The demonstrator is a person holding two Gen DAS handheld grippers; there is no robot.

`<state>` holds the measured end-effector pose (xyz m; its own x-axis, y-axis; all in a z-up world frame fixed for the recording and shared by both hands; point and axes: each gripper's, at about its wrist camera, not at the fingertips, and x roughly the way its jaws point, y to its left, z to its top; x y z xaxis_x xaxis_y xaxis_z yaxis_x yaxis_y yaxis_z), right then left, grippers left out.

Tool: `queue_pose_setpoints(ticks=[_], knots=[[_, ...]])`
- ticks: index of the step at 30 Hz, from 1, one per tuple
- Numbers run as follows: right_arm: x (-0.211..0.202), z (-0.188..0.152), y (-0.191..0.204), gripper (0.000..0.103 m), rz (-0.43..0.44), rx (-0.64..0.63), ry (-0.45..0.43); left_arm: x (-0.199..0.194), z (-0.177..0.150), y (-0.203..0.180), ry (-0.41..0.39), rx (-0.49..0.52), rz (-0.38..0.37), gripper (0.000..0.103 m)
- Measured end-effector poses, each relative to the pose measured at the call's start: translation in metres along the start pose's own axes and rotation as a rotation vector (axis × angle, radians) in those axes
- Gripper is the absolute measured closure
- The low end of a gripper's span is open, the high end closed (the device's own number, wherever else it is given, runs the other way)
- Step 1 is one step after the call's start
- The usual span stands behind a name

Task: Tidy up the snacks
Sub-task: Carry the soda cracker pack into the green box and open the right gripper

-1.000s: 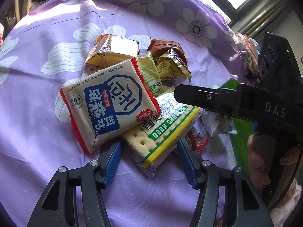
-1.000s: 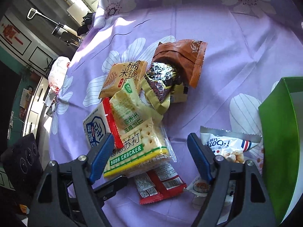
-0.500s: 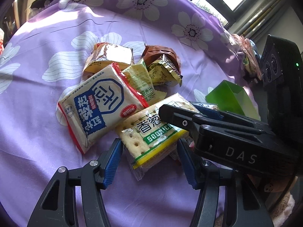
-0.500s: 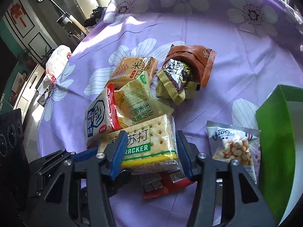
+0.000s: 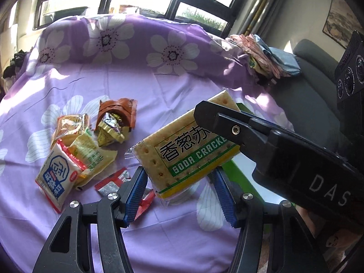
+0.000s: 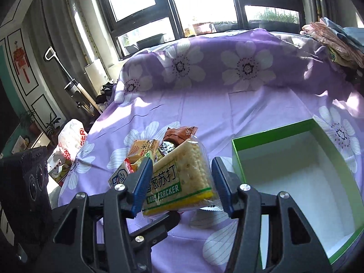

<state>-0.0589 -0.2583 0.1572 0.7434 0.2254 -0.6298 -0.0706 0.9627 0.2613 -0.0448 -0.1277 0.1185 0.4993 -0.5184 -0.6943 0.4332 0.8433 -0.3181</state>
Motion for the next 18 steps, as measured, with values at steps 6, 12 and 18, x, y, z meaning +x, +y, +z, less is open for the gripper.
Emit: queue_pose_setpoints(ticks=[6, 12, 18], knots=[[-0.026, 0.000, -0.044, 0.044, -0.081, 0.115, -0.066, 0.021, 0.013, -0.051, 0.014, 0.095, -0.023, 0.043], [-0.038, -0.007, -0.089, 0.044, -0.119, 0.251, -0.088, 0.051, 0.018, -0.087, 0.065, 0.166, -0.054, 0.043], [-0.030, -0.016, -0.122, 0.044, -0.156, 0.364, -0.044, 0.068, 0.022, -0.108, 0.087, 0.199, -0.067, 0.043]])
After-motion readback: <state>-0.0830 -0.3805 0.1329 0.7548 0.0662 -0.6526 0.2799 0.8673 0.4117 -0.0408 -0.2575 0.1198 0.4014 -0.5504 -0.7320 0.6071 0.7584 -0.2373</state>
